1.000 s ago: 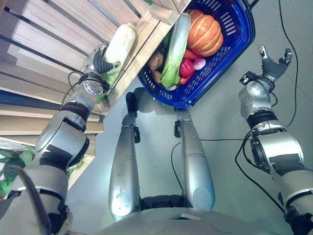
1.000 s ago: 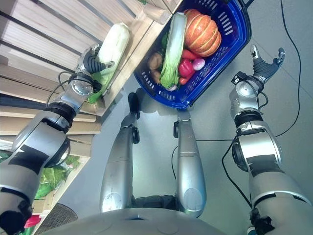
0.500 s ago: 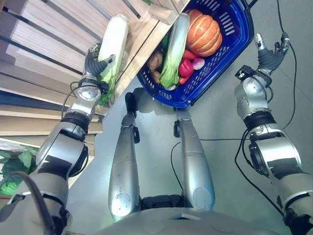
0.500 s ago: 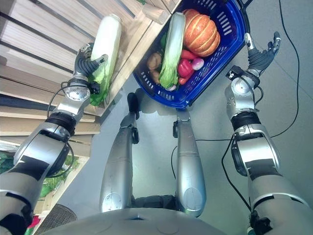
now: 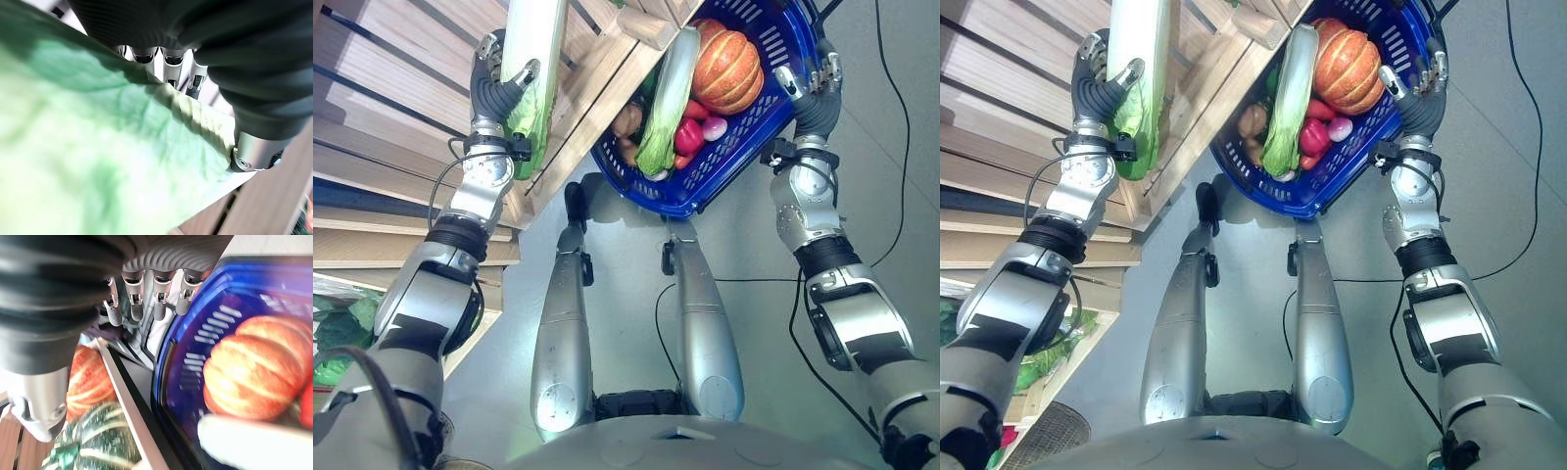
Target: Pick up fruits and vegetables into the basket
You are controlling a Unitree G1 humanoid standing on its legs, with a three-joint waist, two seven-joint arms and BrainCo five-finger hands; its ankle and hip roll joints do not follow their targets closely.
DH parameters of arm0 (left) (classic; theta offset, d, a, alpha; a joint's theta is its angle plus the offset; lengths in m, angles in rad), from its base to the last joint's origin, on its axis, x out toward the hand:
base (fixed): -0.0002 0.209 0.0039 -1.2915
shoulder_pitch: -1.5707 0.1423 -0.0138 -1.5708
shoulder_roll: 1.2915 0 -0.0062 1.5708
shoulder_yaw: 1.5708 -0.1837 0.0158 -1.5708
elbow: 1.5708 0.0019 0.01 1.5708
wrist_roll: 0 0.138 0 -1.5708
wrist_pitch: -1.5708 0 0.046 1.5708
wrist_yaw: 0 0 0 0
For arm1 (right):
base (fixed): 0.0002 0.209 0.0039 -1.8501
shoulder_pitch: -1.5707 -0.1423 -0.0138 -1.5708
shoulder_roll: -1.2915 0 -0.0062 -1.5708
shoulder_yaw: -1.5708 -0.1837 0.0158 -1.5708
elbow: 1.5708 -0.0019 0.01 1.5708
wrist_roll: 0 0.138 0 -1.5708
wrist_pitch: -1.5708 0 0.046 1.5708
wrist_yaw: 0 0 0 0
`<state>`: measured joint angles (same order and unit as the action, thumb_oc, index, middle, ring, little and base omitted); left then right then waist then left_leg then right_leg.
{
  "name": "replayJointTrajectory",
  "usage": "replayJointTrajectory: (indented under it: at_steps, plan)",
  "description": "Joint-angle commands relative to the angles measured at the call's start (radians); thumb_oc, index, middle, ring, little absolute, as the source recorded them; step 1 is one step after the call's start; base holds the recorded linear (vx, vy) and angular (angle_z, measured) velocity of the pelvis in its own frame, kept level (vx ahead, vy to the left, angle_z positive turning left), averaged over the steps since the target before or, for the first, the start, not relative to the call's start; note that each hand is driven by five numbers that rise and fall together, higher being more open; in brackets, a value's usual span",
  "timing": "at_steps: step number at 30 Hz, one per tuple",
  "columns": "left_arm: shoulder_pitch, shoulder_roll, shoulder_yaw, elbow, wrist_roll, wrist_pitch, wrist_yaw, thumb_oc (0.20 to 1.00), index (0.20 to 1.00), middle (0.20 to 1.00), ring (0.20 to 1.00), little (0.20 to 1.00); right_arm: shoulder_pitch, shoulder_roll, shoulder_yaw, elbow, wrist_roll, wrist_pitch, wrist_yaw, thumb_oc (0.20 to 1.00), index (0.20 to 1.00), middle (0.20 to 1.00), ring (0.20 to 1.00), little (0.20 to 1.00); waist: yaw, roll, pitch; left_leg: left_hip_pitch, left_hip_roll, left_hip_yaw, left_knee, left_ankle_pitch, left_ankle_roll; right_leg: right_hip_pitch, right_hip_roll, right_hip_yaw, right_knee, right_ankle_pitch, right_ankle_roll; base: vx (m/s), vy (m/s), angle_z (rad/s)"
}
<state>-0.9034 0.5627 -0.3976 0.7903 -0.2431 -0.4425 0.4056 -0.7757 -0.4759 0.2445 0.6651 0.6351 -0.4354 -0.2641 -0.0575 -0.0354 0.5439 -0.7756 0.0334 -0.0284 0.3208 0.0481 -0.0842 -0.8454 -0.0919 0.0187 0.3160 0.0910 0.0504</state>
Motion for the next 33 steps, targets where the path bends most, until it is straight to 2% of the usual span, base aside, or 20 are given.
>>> replayJointTrajectory:
  at_steps: [1, 5, 14, 23, 27, 33]
  plan:
    - [-0.001, 0.008, 0.041, -0.1, 0.079, -0.095, 0.024, 0.2, 0.2, 0.2, 0.2, 0.2, 0.048, -0.005, -0.001, -0.107, 0.054, -0.004, 0.077, 1.0, 1.0, 1.0, 1.0, 1.0, 0.001, 0.032, -0.024, 0.017, -0.035, 0.013, 0.006, -0.033, 0.026, 0.073, 0.033, -0.058, 0.047, -0.086, 0.003, 0.0, 0.0, 0.0]
    - [-0.006, 0.0, 0.029, -0.148, 0.122, -0.107, 0.0, 0.2, 0.2, 0.2, 0.2, 0.2, 0.056, 0.002, 0.007, -0.136, 0.113, 0.037, 0.164, 1.0, 1.0, 1.0, 1.0, 1.0, 0.002, 0.029, -0.024, 0.02, -0.034, 0.015, 0.005, -0.031, 0.027, 0.077, 0.031, -0.059, 0.045, -0.082, 0.004, 0.0, 0.0, 0.0]
    - [-0.002, 0.001, -0.021, -0.249, 0.159, -0.107, -0.088, 0.2, 0.2, 0.2, 0.2, 0.2, 0.076, 0.023, 0.03, -0.199, 0.211, 0.114, 0.285, 1.0, 1.0, 1.0, 1.0, 1.0, 0.003, 0.027, -0.024, 0.021, -0.034, 0.015, 0.002, -0.025, 0.028, 0.078, 0.029, -0.061, 0.045, -0.075, 0.007, 0.0, 0.0, 0.0]
    - [0.005, -0.028, -0.084, -0.304, 0.149, -0.115, -0.19, 0.2, 0.2, 0.2, 0.2, 0.2, 0.073, 0.038, 0.052, -0.227, 0.233, 0.142, 0.327, 1.0, 1.0, 1.0, 1.0, 1.0, 0.003, 0.02, -0.024, 0.017, -0.032, 0.018, 0.002, -0.023, 0.031, 0.074, 0.028, -0.061, 0.046, -0.067, 0.012, 0.0, 0.0, 0.0]
    - [0.006, -0.043, -0.122, -0.336, 0.141, -0.099, -0.253, 0.2, 0.2, 0.2, 0.2, 0.2, 0.071, 0.05, 0.064, -0.261, 0.227, 0.152, 0.333, 1.0, 1.0, 1.0, 1.0, 1.0, 0.004, 0.012, -0.024, 0.018, -0.033, 0.019, 0.003, -0.022, 0.032, 0.077, 0.029, -0.061, 0.043, -0.06, 0.016, 0.0, 0.0, 0.0]
    - [0.019, -0.061, -0.146, -0.36, 0.14, -0.083, -0.265, 0.2, 0.2, 0.2, 0.2, 0.2, 0.076, 0.064, 0.081, -0.321, 0.204, 0.165, 0.331, 1.0, 1.0, 1.0, 1.0, 1.0, 0.002, 0.005, -0.024, 0.016, -0.033, 0.02, 0.003, -0.021, 0.033, 0.076, 0.031, -0.059, 0.04, -0.056, 0.018, 0.0, 0.0, 0.0]
